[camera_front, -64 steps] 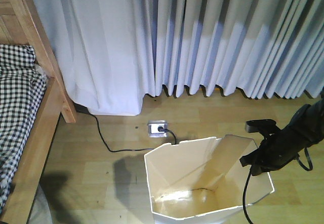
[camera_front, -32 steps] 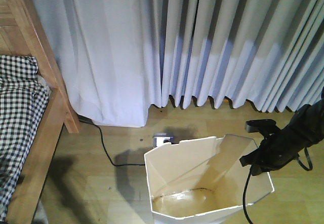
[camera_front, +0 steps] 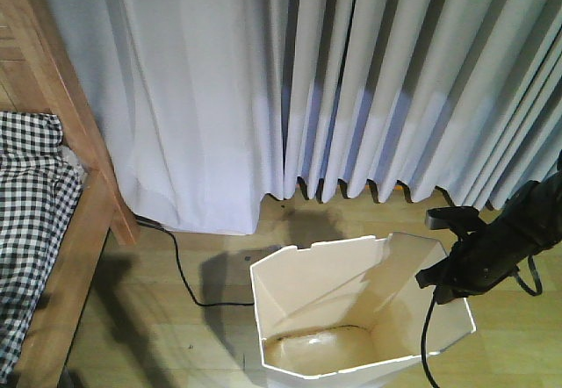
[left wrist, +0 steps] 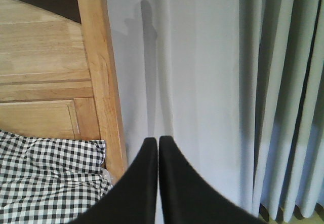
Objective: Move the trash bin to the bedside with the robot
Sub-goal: 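Drive toward the curtains beside the bed's foot, bin held in right gripper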
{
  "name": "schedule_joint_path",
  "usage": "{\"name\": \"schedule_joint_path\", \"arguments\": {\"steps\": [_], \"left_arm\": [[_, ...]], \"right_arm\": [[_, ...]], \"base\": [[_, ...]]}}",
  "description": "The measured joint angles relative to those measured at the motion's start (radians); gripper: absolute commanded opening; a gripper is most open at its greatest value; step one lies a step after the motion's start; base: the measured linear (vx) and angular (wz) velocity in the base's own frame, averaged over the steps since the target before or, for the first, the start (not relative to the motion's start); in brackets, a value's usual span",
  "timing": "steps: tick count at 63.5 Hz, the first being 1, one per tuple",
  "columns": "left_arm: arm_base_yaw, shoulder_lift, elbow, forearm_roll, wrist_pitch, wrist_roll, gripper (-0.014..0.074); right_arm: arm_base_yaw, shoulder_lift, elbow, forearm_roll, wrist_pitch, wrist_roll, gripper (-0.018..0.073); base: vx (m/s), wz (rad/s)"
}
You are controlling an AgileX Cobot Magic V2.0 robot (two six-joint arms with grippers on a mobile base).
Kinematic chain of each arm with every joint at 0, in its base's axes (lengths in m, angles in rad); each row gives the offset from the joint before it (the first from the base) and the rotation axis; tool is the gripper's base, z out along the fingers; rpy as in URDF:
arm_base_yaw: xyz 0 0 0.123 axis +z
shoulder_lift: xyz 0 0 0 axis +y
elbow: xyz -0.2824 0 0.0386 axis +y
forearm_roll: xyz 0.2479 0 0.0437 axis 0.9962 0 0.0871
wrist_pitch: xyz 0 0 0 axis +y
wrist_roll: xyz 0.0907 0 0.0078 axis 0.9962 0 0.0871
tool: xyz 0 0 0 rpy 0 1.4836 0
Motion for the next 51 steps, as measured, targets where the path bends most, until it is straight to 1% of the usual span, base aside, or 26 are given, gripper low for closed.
{"name": "schedule_joint_path", "arguments": {"steps": [51], "left_arm": [[0.000,0.000,0.000,0.000,0.000,0.000,-0.0006]], "right_arm": [[0.000,0.000,0.000,0.000,0.000,0.000,-0.0006]], "base": [[0.02,0.00]]}}
